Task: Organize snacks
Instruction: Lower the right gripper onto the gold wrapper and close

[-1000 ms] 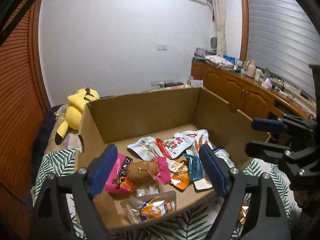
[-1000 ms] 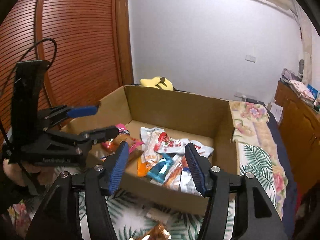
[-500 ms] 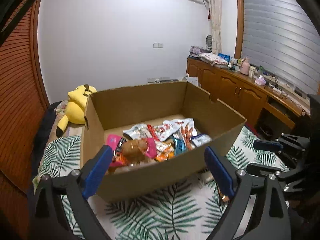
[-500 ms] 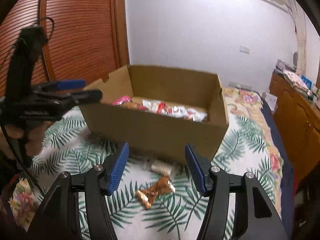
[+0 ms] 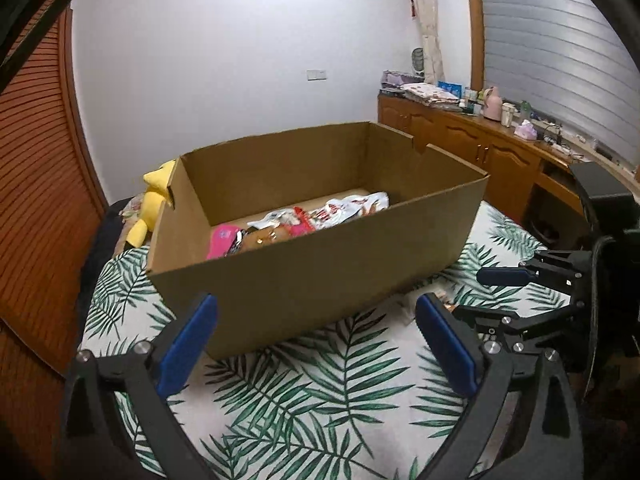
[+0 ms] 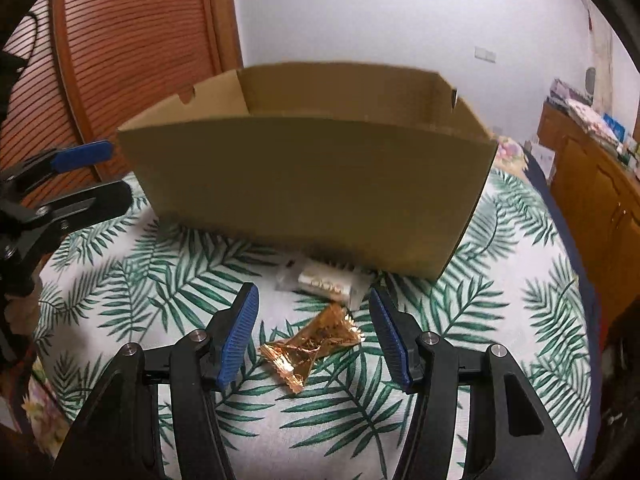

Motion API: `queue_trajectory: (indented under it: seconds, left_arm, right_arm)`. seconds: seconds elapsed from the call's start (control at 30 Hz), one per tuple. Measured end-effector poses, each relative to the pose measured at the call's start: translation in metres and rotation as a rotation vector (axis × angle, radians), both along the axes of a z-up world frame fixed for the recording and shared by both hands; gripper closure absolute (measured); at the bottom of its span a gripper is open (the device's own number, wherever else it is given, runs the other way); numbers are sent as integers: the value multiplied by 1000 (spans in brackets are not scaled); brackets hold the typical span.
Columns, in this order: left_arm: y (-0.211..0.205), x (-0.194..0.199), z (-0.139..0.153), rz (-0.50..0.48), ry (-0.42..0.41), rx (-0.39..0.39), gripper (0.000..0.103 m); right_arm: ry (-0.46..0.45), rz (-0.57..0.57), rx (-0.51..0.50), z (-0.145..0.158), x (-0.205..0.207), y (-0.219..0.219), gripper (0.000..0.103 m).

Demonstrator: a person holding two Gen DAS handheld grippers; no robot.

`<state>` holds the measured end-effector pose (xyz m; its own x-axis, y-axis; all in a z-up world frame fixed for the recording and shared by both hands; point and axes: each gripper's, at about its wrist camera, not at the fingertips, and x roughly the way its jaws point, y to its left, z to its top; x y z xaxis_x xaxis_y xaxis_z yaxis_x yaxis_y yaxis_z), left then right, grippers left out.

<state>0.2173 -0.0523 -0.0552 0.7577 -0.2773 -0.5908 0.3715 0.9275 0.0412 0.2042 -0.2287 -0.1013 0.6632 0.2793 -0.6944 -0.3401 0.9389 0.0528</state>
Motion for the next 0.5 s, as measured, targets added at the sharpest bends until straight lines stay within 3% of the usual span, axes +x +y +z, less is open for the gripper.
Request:
queue_trajectory:
  seconds: [0.5]
  left_arm:
    - [8,9,-30,28,26,9,3]
  right_arm:
    - [109,-13,-43,-31,14,0,72]
